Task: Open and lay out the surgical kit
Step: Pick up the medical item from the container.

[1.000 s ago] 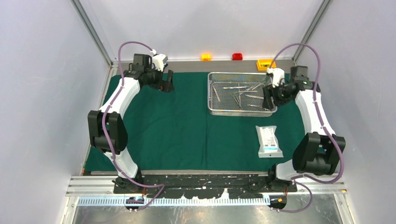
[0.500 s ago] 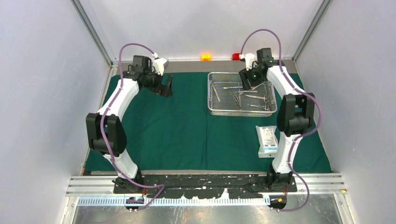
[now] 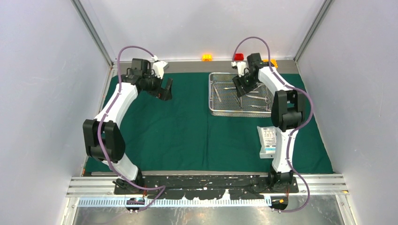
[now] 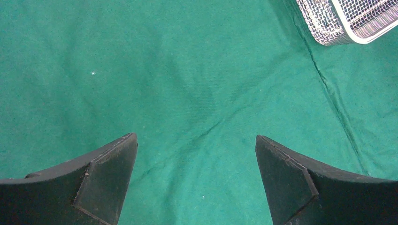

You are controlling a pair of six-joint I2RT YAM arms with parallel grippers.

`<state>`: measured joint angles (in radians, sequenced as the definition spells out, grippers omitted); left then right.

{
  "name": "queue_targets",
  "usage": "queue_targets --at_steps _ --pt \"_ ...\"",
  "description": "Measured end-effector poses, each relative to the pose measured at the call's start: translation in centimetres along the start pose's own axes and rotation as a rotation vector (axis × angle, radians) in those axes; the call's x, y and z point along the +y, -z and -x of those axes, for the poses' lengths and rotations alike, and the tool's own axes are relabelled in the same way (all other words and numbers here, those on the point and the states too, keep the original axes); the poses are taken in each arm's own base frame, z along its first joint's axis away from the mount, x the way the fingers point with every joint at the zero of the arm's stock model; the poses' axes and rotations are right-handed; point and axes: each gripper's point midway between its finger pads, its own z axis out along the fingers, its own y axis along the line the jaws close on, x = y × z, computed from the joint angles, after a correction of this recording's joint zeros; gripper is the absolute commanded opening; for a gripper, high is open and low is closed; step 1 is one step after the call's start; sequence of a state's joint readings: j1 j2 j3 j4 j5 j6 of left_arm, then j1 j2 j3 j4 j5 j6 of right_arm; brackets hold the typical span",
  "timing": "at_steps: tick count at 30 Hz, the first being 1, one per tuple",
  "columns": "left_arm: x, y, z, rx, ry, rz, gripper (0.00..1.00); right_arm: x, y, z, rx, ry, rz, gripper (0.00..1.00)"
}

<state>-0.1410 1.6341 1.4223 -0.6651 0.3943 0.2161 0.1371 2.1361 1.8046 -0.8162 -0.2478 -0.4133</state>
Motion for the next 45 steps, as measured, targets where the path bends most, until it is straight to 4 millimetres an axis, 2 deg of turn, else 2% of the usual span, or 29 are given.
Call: queue_targets --at_steps 6,11,19,22,28,31,35,39,45 --pt "0.0 0.0 0.0 -0.001 0.003 0.000 1.00 2.4 -1.2 -1.7 0.051 -0.019 0.057 0.55" --pt "0.0 0.0 0.0 -0.002 0.002 0.000 1.00 3.1 -1.5 -2.3 0.065 -0.035 0.083 0.51" --pt "-0.1 -0.2 -0.4 0.007 0.006 -0.007 1.00 3.6 -2.4 -3.1 0.093 -0.041 0.096 0.37" --pt "-0.2 -0.3 -0.6 0.011 0.008 -0.013 1.00 3.8 -2.8 -3.3 0.104 -0.040 0.102 0.31" --pt "-0.3 -0.3 -0.6 0.012 0.009 -0.015 1.00 3.9 -2.9 -3.8 0.122 -0.050 0.109 0.09" --pt "-0.4 -0.3 -0.6 0.011 0.008 -0.019 1.00 4.1 -2.8 -3.6 0.120 -0.054 0.118 0.04" --pt "-0.9 -0.4 -0.5 0.010 0.007 -0.032 1.00 4.5 -2.5 -3.1 0.111 -0.062 0.133 0.01" --pt "-1.7 -0.6 0.2 -0.003 0.017 -0.068 1.00 4.7 -1.7 -1.5 0.064 -0.075 0.143 0.01" --pt "-3.5 -1.0 2.6 -0.049 0.077 -0.167 1.00 5.7 2.2 1.9 -0.059 -0.113 0.160 0.01"
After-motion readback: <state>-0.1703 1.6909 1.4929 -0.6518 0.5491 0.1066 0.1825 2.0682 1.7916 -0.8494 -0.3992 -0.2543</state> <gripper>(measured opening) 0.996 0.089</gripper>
